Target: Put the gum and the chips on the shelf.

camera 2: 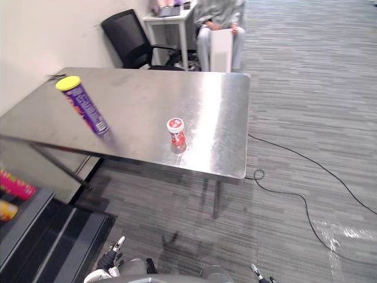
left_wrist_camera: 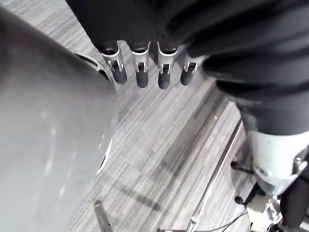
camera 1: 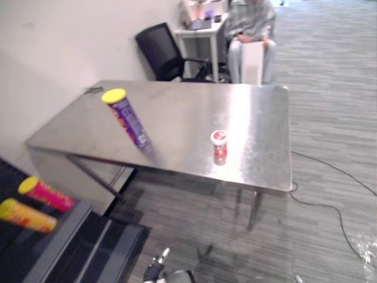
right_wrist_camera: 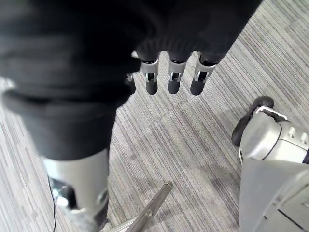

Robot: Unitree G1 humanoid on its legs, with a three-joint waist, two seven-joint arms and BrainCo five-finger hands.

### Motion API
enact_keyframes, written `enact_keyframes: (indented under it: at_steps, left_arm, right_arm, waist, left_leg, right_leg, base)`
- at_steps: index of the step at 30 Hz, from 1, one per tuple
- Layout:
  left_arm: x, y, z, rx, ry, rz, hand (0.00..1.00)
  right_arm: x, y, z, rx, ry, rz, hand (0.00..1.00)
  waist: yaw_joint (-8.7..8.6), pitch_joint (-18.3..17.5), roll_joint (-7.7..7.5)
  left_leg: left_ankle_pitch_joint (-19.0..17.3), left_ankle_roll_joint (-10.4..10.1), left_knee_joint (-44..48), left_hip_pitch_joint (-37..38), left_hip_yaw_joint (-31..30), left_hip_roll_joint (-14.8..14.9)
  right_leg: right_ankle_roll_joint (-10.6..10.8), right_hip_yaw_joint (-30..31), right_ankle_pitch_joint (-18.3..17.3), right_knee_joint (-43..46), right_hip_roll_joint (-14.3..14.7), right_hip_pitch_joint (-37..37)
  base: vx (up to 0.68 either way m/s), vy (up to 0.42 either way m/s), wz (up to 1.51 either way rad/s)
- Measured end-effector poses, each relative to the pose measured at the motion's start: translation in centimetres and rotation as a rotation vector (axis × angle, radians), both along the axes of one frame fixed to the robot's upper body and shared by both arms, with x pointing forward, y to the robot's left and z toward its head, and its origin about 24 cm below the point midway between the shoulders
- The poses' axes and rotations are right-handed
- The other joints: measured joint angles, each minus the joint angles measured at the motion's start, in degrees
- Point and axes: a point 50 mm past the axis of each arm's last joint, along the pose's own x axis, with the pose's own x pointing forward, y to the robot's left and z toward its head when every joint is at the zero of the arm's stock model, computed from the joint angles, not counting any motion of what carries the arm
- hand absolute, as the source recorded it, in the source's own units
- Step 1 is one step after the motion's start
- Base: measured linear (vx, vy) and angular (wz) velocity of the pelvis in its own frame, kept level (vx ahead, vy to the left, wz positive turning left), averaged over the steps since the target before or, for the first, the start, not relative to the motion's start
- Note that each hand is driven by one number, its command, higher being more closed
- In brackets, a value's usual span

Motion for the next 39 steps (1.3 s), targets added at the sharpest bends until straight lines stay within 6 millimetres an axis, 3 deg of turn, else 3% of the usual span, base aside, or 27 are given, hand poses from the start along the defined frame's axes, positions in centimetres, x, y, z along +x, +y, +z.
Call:
enact_keyframes:
  at_steps: [1,2,4,5,8,9,12,16,21,24,25,26,28,29,30,31,32,35,37,39]
  left_arm:
    - [-0.2,-0.2,-0.1,-0.005,0.006,0.001,0.00]
    - [-0.4,-0.3,-0.1,-0.010,0.008,0.005,0.00]
    - [-0.5,0.4,-0.1,0.005,0.011,0.007,0.00]
    - [-0.5,0.7,-0.1,0.013,0.015,0.007,0.00]
    - [-1.1,1.1,-0.2,0.028,0.051,-0.017,0.00]
    - [-1.6,1.0,-0.4,0.031,0.074,-0.039,0.00]
    - [-1.6,0.6,-0.5,0.034,0.087,-0.091,0.00]
    - [-1.5,0.6,-0.5,0.053,0.100,-0.154,0.00]
    - [-1.6,0.5,-0.5,0.062,0.108,-0.191,0.00]
    - [-2.0,0.5,-0.6,0.067,0.122,-0.215,0.00]
    - [-2.1,0.5,-0.6,0.067,0.125,-0.219,0.00]
    - [-2.1,0.5,-0.6,0.066,0.124,-0.218,0.00]
    - [-2.2,0.5,-0.6,0.064,0.124,-0.208,0.00]
    - [-2.3,0.6,-0.6,0.064,0.122,-0.203,0.00]
    - [-2.4,0.6,-0.6,0.066,0.117,-0.198,0.00]
    - [-2.4,0.6,-0.6,0.066,0.116,-0.198,0.00]
    - [-2.4,0.6,-0.5,0.067,0.106,-0.191,0.00]
    - [-2.3,0.6,-0.4,0.072,0.095,-0.190,0.00]
    - [-2.4,0.5,-0.5,0.070,0.096,-0.190,0.00]
    - [-2.3,0.2,-0.4,0.063,0.088,-0.189,0.00]
  right_arm:
    - [0.1,0.1,0.0,-0.001,-0.008,0.003,0.00]
    - [0.1,-0.2,0.1,-0.009,-0.010,0.003,0.00]
    - [-0.1,0.8,-0.1,0.020,-0.012,-0.005,0.00]
    - [0.0,1.4,-0.3,0.035,-0.017,-0.009,0.00]
    - [0.4,2.0,-0.4,0.062,-0.029,-0.004,0.00]
    - [0.4,1.9,-0.4,0.063,-0.022,0.000,0.00]
    - [0.4,1.2,-0.3,0.049,-0.020,-0.028,0.00]
    - [0.2,0.6,-0.4,0.045,-0.005,-0.086,0.00]
    - [-1.7,-2.4,0.2,-0.008,0.008,-0.288,0.00]
    - [-1.3,-6.8,2.0,-0.109,-0.070,-0.461,0.00]
    - [-0.4,-9.1,3.3,-0.170,-0.127,-0.504,0.00]
    - [0.1,-10.0,3.9,-0.203,-0.150,-0.505,0.00]
    - [3.1,-13.1,7.1,-0.368,-0.260,-0.437,0.00]
    - [4.0,-13.7,8.2,-0.418,-0.292,-0.414,0.00]
    - [5.8,-14.7,10.5,-0.516,-0.375,-0.373,0.00]
    - [6.0,-14.9,10.9,-0.532,-0.388,-0.367,0.00]
    - [8.4,-15.4,14.5,-0.683,-0.490,-0.285,0.00]
    - [11.8,-14.2,19.5,-0.892,-0.630,-0.110,0.00]
    - [13.7,-12.4,21.8,-0.966,-0.728,0.001,0.00]
    - [15.5,-9.2,23.8,-1.011,-0.844,0.171,0.00]
  waist:
    - [0.04,-0.09,0.33]
    - [0.08,-0.28,0.68]
    - [0.29,-1.18,-1.46]
    - [0.94,-1.54,-2.30]
    - [0.84,-2.94,-2.51]
    - [0.87,-3.62,-1.85]
    - [0.78,-4.20,-1.01]
    - [0.83,-4.57,-0.02]
    - [0.94,-5.39,1.11]
    - [0.86,-5.70,1.61]
    - [0.86,-5.85,1.92]
    - [0.85,-5.84,1.94]
    - [0.74,-5.82,1.96]
    - [0.72,-5.83,1.97]
    - [0.68,-5.84,1.98]
    - [0.66,-5.84,1.98]
    - [0.54,-5.85,2.00]
    - [0.19,-5.87,1.91]
    - [-0.10,-5.89,1.88]
    - [-0.35,-5.94,1.96]
  left_leg:
    - [2.49,0.73,-6.75,2.03,-4.02,-1.27]
    - [3.69,-1.36,-8.37,2.61,-5.21,-1.62]
    - [1.80,-2.41,-7.69,3.44,-1.82,-3.82]
    - [0.57,-2.30,-7.77,3.95,0.55,-4.32]
    - [0.18,-0.85,-11.49,6.78,5.22,-4.89]
    - [0.89,0.00,-14.27,8.52,7.22,-5.00]
    - [1.61,0.84,-17.47,11.28,9.90,-6.13]
    - [1.73,1.04,-17.97,11.92,9.72,-6.84]
    - [1.87,1.17,-20.35,13.46,7.80,-6.84]
    - [2.73,0.94,-22.42,13.88,7.20,-6.86]
    - [3.94,0.82,-23.69,13.93,7.29,-6.83]
    - [4.34,0.68,-24.10,13.93,7.31,-6.80]
    - [4.92,0.73,-25.03,14.00,7.61,-6.67]
    - [4.92,0.73,-25.03,13.97,7.80,-6.59]
    - [4.92,0.73,-25.03,13.97,8.43,-6.46]
    - [4.92,0.73,-25.03,13.98,8.48,-6.46]
    - [4.94,0.70,-25.03,13.89,8.53,-6.33]
    - [5.40,0.23,-25.03,13.79,8.53,-6.00]
    - [5.70,-0.05,-25.03,13.51,8.55,-5.84]
    - [5.76,-0.09,-25.03,13.06,8.59,-5.53]
  right_leg:
    - [1.60,2.16,-1.96,1.58,-0.19,-0.15]
    - [2.49,2.83,-2.94,2.32,-0.14,-0.28]
    - [3.82,3.44,-2.83,2.81,-3.05,-0.68]
    - [4.28,3.49,-1.37,1.73,-4.46,-1.14]
    - [4.63,3.79,4.53,-1.47,-5.92,-1.71]
    - [4.85,3.14,7.23,-2.06,-6.08,-2.54]
    - [6.25,-3.05,11.05,-4.18,-8.14,-2.64]
    - [7.34,-6.44,13.86,-8.22,-9.53,-1.12]
    - [7.24,-10.92,15.27,-12.21,-9.63,2.03]
    - [7.34,-11.84,15.81,-12.92,-9.46,2.03]
    - [7.33,-11.89,16.83,-13.74,-9.29,1.74]
    - [7.38,-11.88,17.17,-14.13,-9.23,1.65]
    - [7.48,-11.68,17.36,-14.63,-9.06,1.00]
    - [7.48,-11.57,17.36,-14.69,-8.99,0.81]
    - [7.48,-11.47,17.37,-14.94,-8.89,0.58]
    - [7.48,-11.47,17.37,-15.02,-8.89,0.58]
    - [7.48,-11.49,17.37,-15.38,-8.80,0.53]
    - [7.48,-11.62,17.37,-15.53,-8.51,0.17]
    - [7.49,-11.65,17.37,-15.53,-8.38,-0.23]
    - [7.49,-11.69,17.37,-15.63,-8.09,-0.56]
  base:
    - [0.24,0.369,-0.70]
    - [0.24,0.392,-0.72]
    - [0.20,0.300,-0.59]
    - [0.18,0.274,-0.74]
    - [0.20,0.305,-0.75]
    - [0.20,0.265,-0.78]
    - [0.15,0.165,-0.57]
    - [0.11,0.068,-0.23]
    - [0.08,-0.013,0.17]
    - [0.03,-0.022,0.07]
    - [0.02,-0.029,-0.07]
    - [0.02,-0.059,-0.14]
    - [0.01,-0.072,-0.21]
    - [0.01,-0.063,-0.27]
    - [0.00,-0.051,-0.19]
    - [0.00,-0.070,-0.23]
    - [0.00,-0.075,-0.14]
    - [-0.02,-0.076,-0.08]
    - [-0.03,-0.073,-0.06]
    - [-0.03,-0.075,-0.05]
